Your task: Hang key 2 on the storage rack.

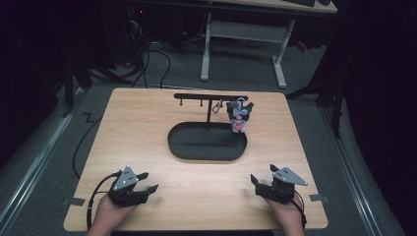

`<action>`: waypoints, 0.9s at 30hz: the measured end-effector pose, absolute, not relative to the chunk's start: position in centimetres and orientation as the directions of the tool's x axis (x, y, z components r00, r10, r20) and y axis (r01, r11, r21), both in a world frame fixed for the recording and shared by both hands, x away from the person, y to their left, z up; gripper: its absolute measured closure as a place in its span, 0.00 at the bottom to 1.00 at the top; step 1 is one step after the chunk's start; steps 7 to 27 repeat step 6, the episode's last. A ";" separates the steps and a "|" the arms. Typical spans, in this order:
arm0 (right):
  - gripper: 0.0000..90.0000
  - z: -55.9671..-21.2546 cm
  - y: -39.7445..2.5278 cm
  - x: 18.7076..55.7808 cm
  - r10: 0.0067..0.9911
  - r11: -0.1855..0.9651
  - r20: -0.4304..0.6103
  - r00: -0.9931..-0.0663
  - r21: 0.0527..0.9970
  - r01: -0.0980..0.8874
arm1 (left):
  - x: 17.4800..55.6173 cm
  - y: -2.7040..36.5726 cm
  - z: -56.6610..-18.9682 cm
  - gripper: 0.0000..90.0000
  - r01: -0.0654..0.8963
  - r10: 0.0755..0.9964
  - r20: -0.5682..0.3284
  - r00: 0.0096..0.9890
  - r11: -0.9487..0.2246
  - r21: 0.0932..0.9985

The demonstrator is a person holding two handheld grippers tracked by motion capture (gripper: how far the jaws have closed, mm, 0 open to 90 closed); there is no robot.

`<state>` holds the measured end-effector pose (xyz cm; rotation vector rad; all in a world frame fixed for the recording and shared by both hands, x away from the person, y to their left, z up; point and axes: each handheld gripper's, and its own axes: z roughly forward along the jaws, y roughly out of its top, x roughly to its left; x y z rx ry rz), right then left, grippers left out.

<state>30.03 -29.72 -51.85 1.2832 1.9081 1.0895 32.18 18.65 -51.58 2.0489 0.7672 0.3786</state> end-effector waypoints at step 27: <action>0.17 -52.3 -30.1 30.3 0.933 0.182 -0.003 -0.360 0.866 0.466 | 32.1 18.6 -51.5 0.46 0.369 0.645 -0.014 0.764 -0.419 0.830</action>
